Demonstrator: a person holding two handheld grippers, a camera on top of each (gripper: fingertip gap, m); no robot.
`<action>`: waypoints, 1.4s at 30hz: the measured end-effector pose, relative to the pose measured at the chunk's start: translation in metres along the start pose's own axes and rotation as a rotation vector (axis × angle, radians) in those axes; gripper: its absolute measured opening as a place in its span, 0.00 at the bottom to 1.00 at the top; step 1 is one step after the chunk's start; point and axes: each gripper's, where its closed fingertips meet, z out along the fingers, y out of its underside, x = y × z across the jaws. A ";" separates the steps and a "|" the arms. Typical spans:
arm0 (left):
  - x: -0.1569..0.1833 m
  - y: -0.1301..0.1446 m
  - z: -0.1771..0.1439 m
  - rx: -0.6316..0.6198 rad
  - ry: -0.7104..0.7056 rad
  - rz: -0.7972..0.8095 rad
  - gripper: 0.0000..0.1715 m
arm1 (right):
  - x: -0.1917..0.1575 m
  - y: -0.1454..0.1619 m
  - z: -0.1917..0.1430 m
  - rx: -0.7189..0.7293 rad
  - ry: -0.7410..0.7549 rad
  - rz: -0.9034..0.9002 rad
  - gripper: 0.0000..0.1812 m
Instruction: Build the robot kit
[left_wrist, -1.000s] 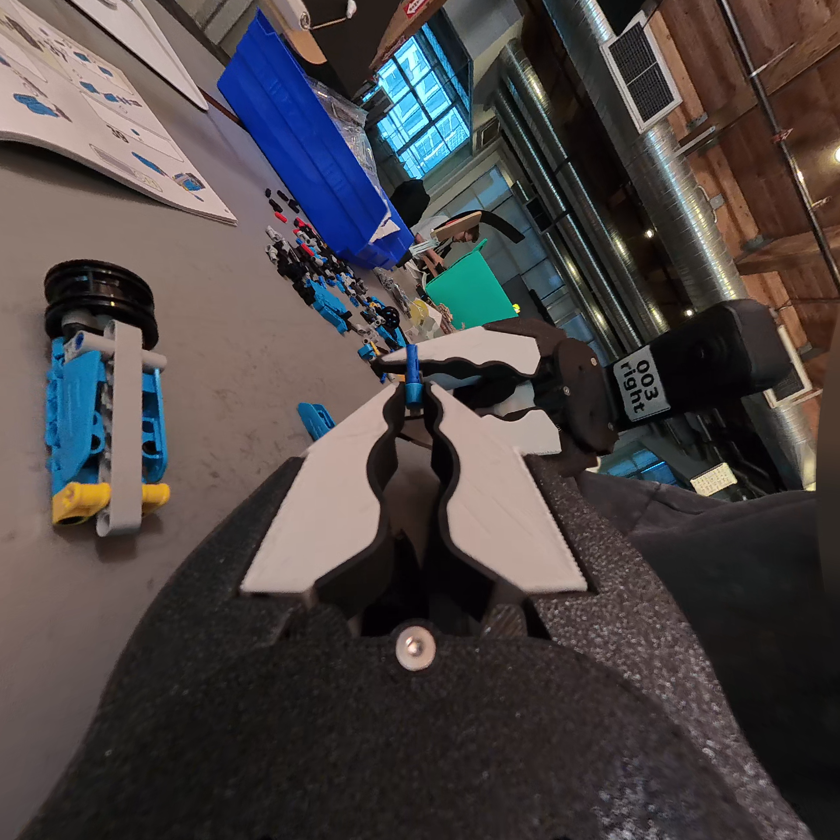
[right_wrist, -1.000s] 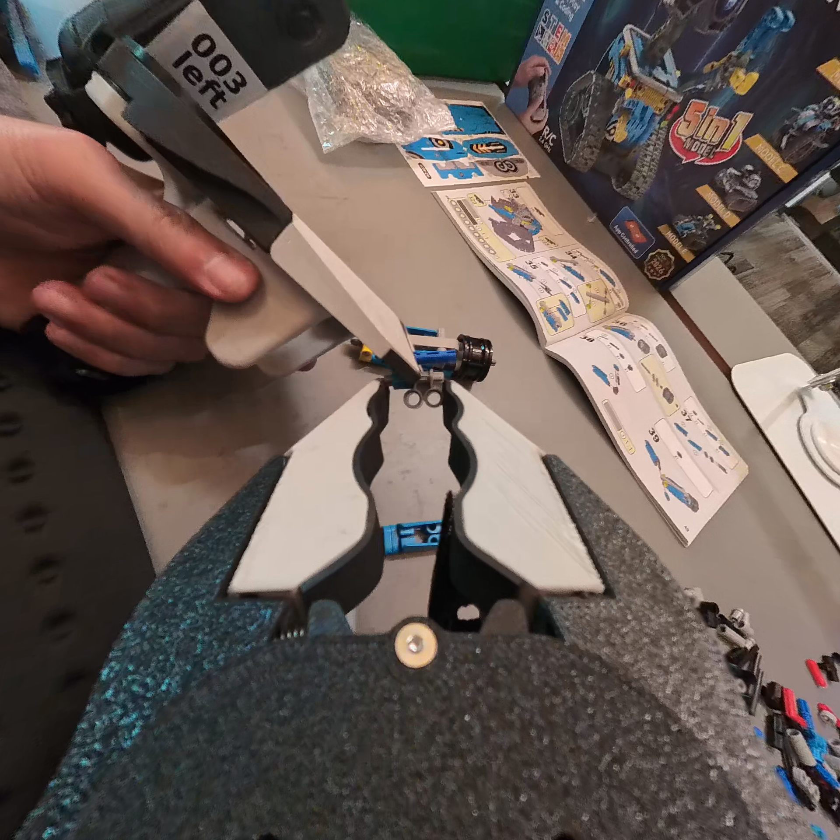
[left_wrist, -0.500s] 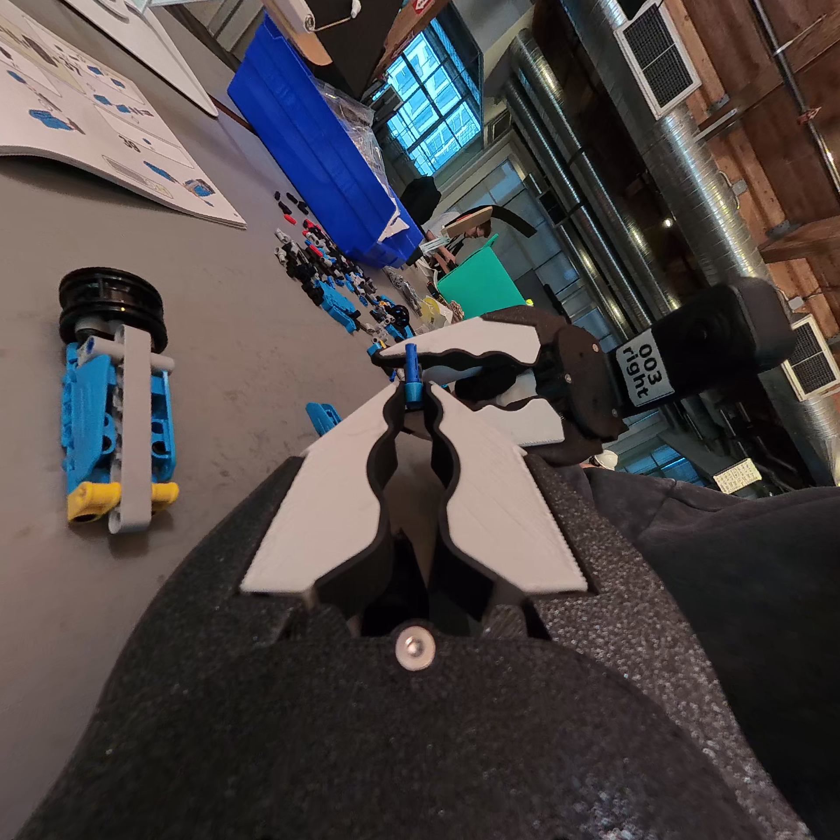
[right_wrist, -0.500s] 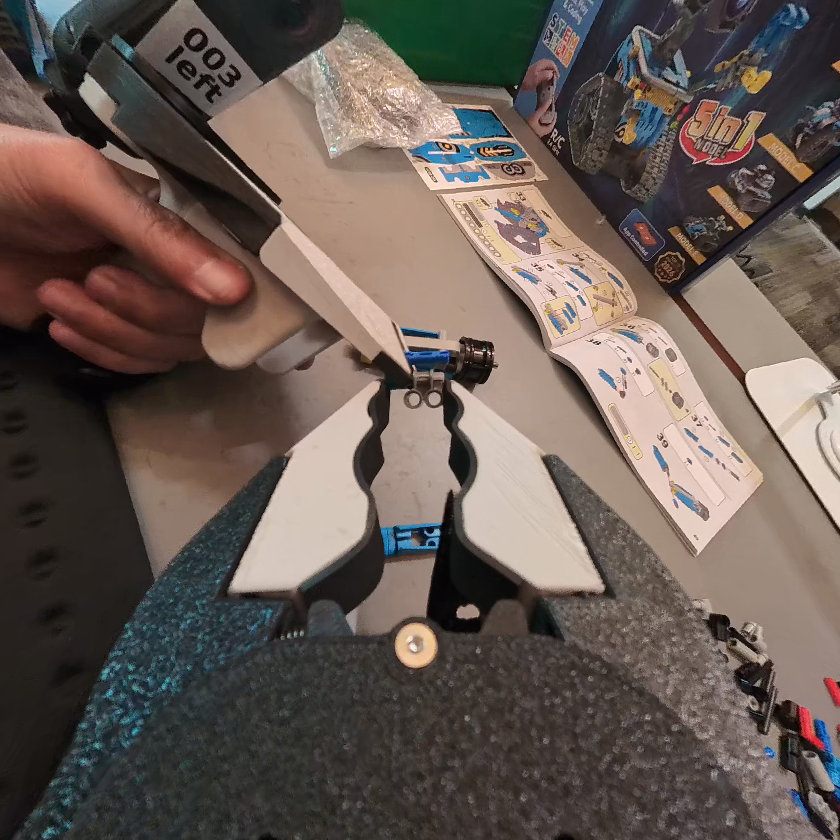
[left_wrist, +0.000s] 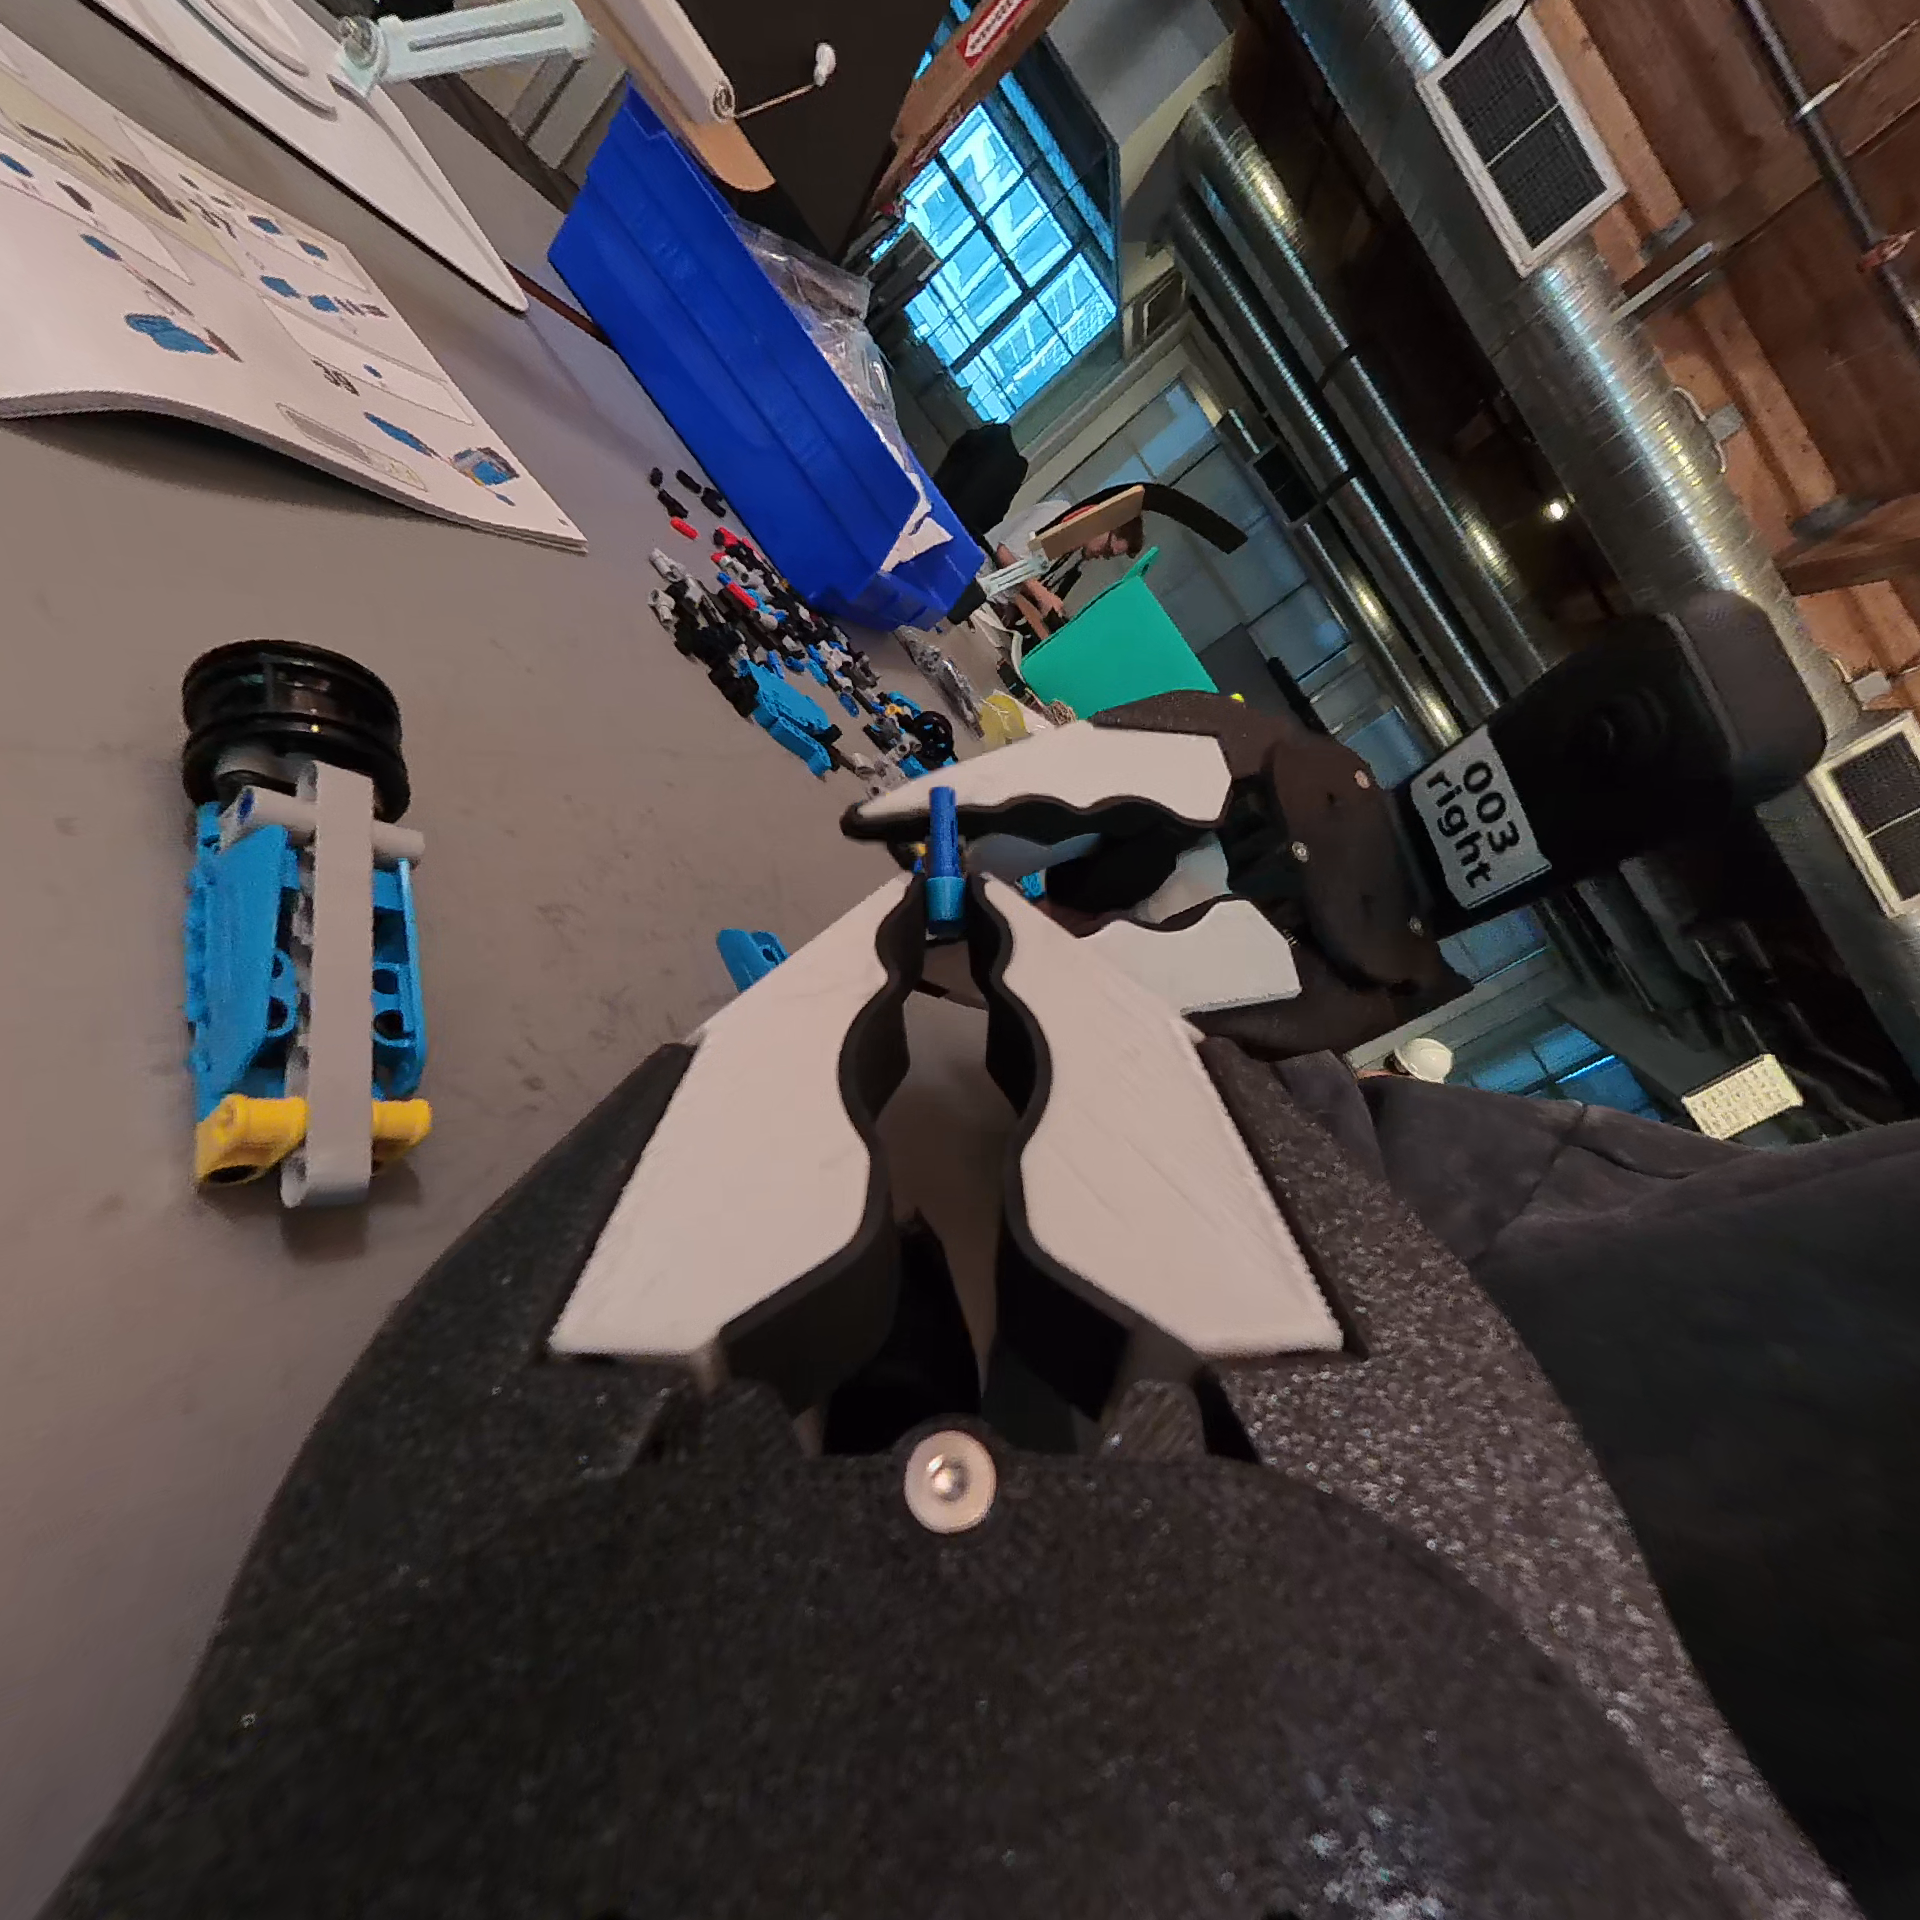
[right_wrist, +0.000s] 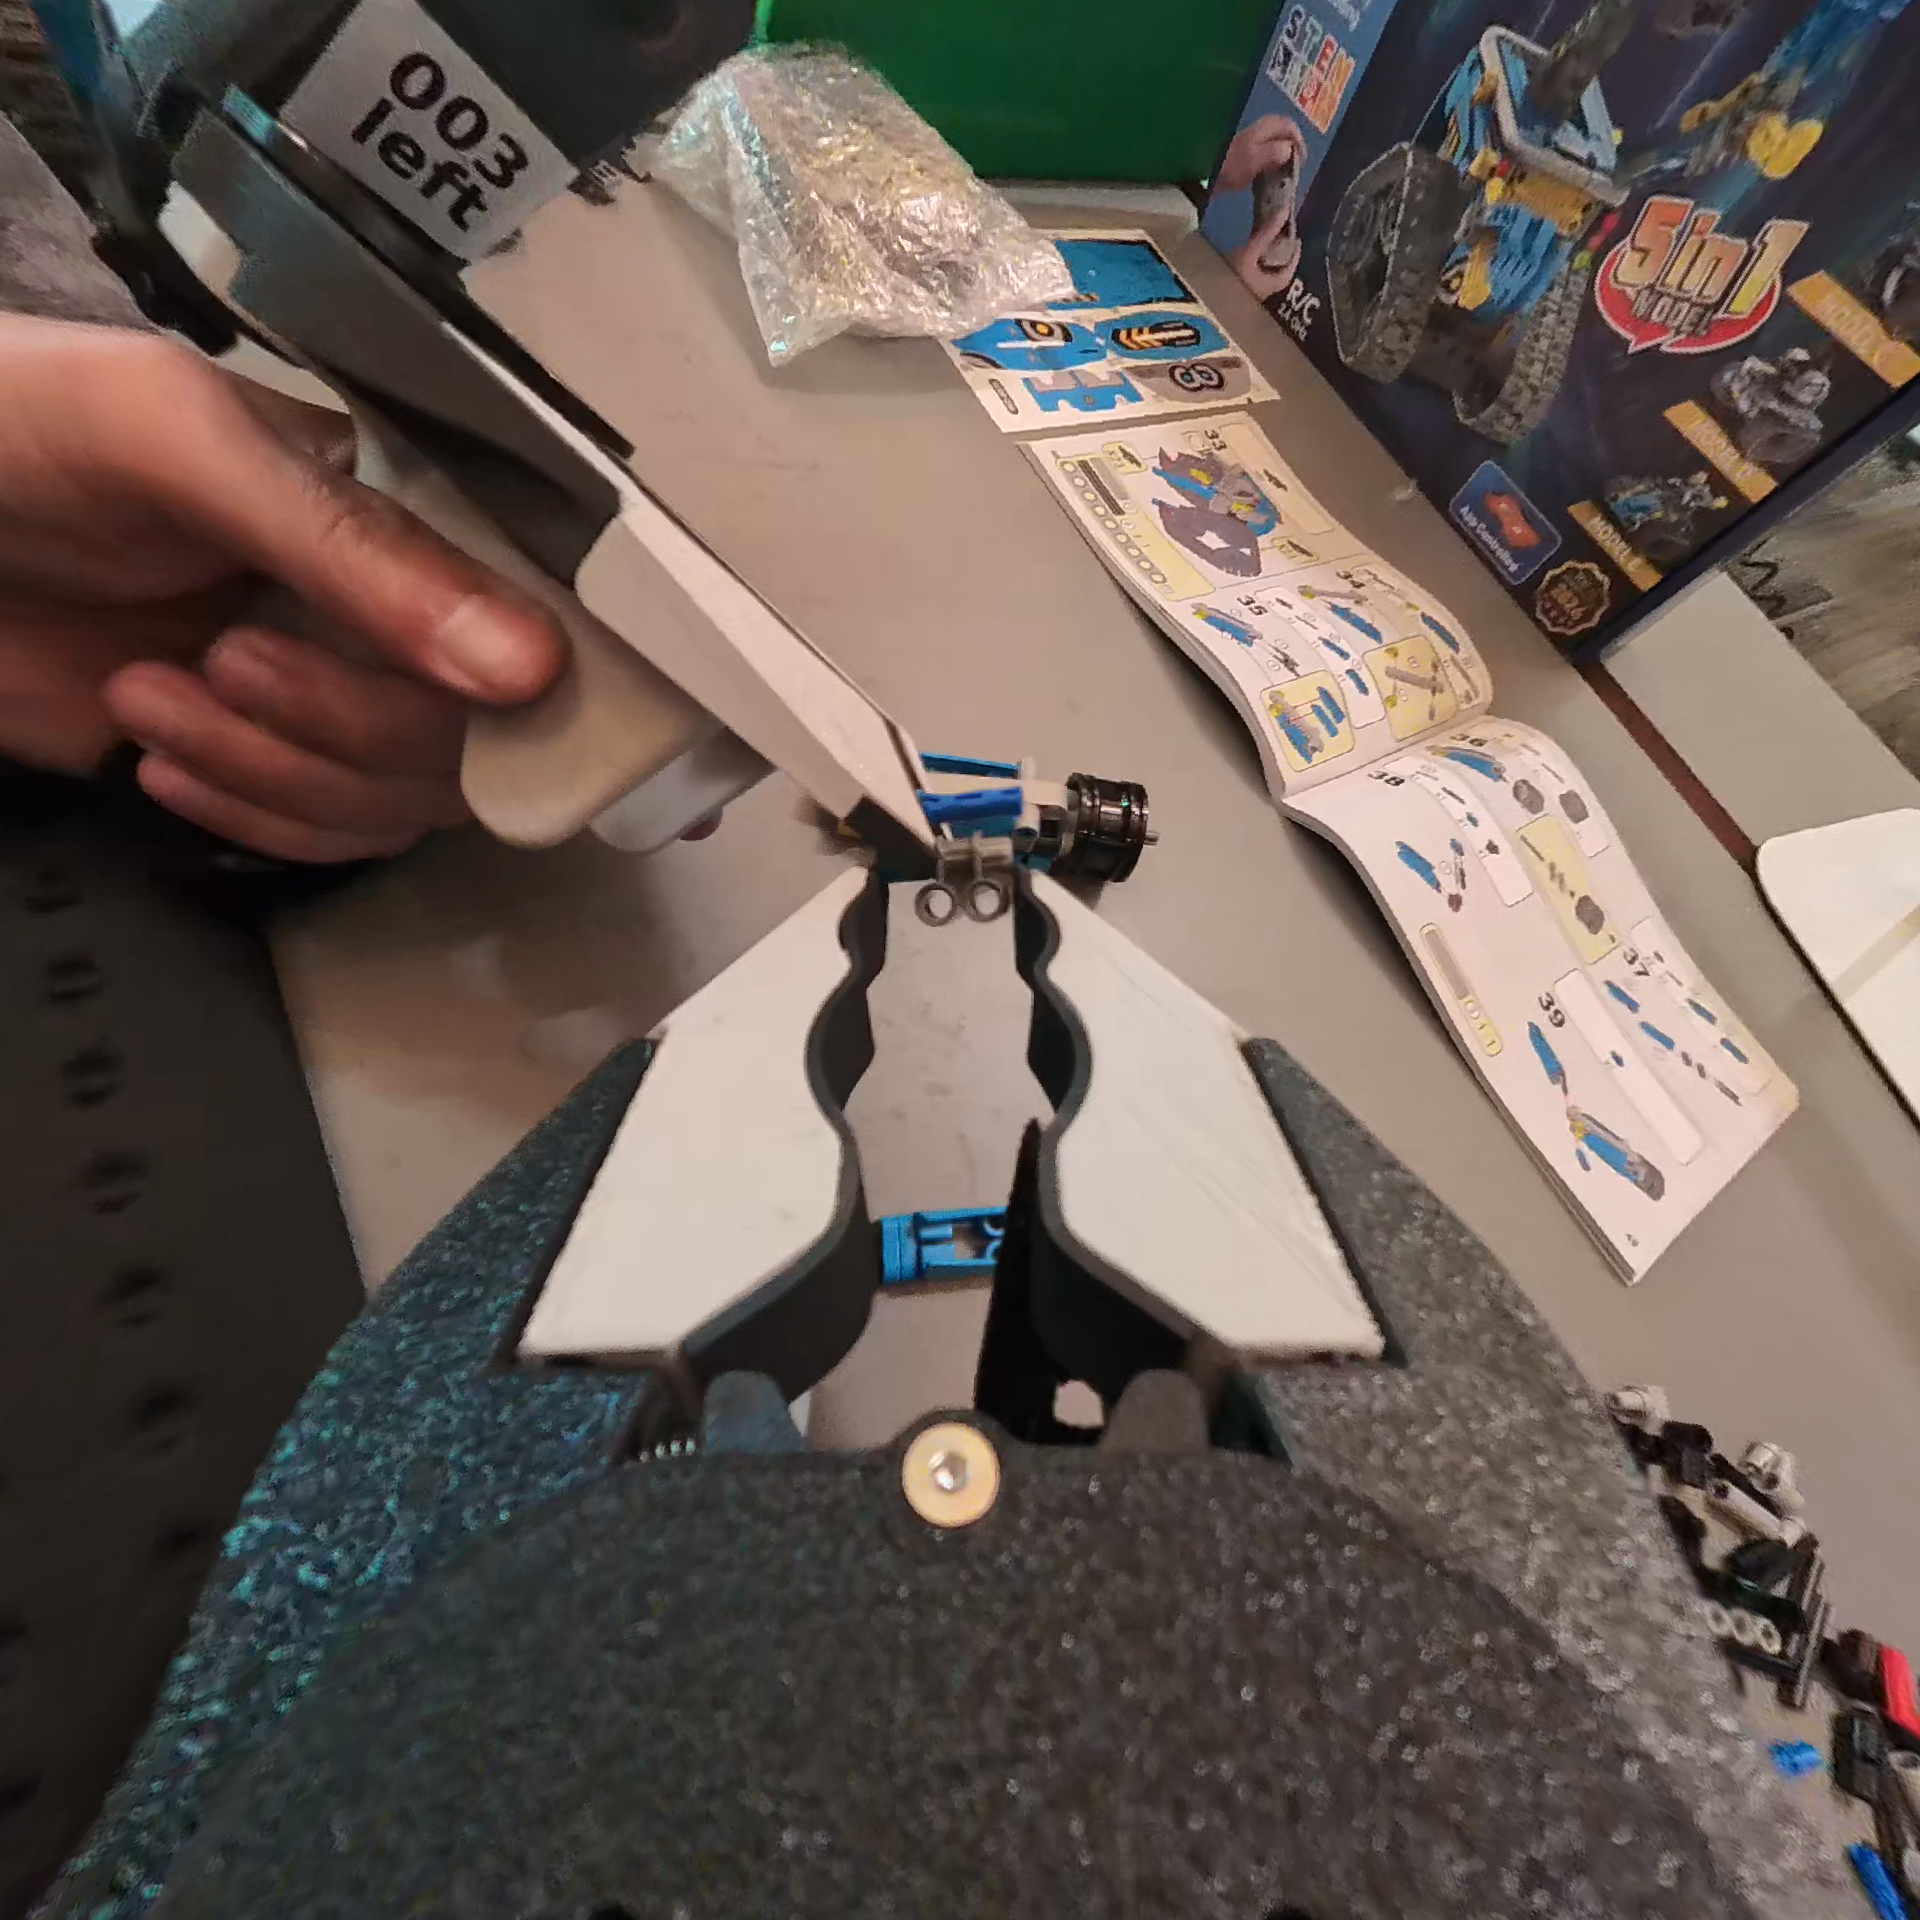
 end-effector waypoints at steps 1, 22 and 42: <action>0.001 0.000 0.000 -0.001 -0.007 0.015 0.04 | 0.001 0.000 -0.001 -0.002 0.008 -0.004 0.15; 0.005 -0.008 -0.005 0.043 0.104 -0.112 0.04 | -0.003 -0.003 -0.006 0.061 -0.041 -0.048 0.09; 0.012 -0.013 -0.001 0.136 0.190 -0.256 0.03 | 0.003 -0.024 -0.016 0.150 0.128 -0.059 0.13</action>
